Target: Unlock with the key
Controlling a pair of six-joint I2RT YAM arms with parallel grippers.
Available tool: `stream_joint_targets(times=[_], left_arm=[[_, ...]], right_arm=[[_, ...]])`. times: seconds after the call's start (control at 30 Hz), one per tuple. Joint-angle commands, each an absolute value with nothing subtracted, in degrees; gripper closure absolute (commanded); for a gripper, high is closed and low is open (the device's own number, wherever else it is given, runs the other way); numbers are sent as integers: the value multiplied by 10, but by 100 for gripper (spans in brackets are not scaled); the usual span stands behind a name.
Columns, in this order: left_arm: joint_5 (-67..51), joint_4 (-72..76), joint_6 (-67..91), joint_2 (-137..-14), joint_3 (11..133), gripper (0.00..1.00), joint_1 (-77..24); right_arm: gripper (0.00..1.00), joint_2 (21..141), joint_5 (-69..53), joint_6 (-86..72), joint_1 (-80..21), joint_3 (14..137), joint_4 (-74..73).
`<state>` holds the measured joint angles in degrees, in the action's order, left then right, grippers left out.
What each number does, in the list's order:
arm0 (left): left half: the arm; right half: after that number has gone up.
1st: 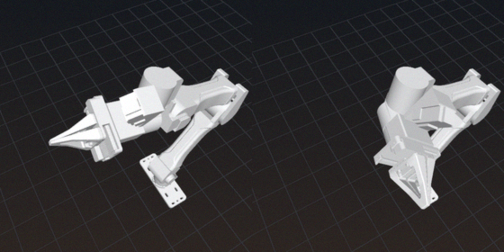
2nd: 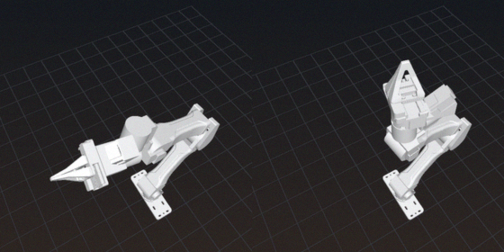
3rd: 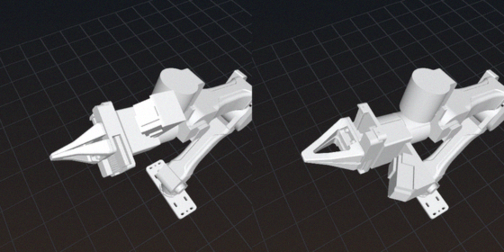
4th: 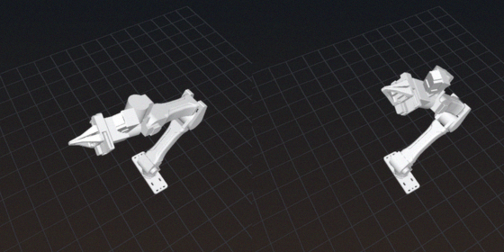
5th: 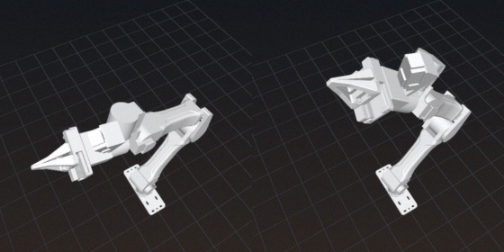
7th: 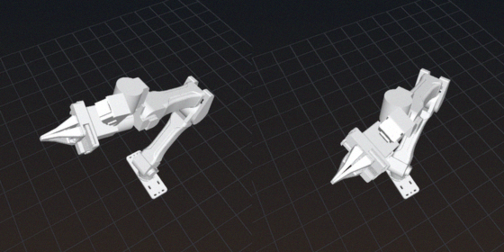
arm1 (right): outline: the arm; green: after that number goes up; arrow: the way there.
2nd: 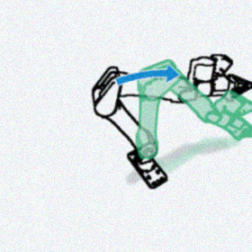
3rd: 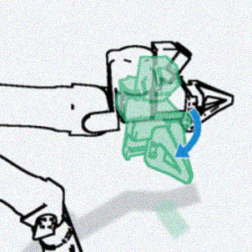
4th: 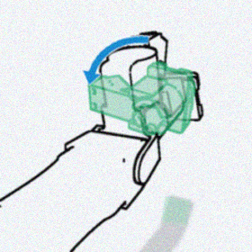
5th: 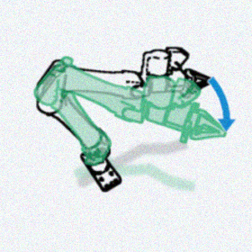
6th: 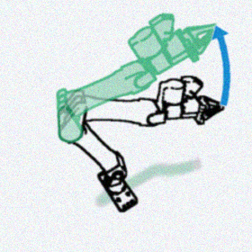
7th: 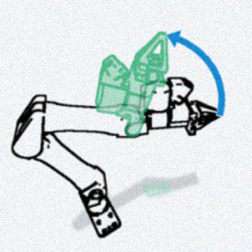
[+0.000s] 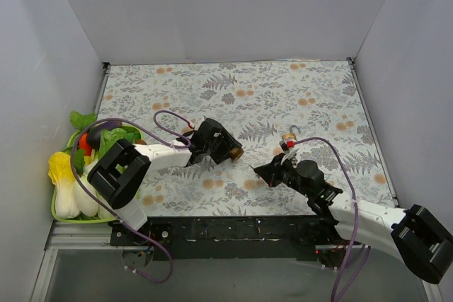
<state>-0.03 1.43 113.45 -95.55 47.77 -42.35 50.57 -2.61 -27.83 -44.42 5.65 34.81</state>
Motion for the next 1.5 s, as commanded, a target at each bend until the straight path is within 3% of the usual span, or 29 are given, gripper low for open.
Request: stream_joint_targets(times=[0.0,0.77,1.47], left_arm=[[10,65,1216,-899,475,100,-425],[29,104,1266,-863,439,100,-445],[22,140,1296,-875,431,100,-465]], right_arm=[[99,549,-4,-304,-457,57,453],[99,670,8,-348,-465,77,566],[99,684,14,-347,-471,84,583]])
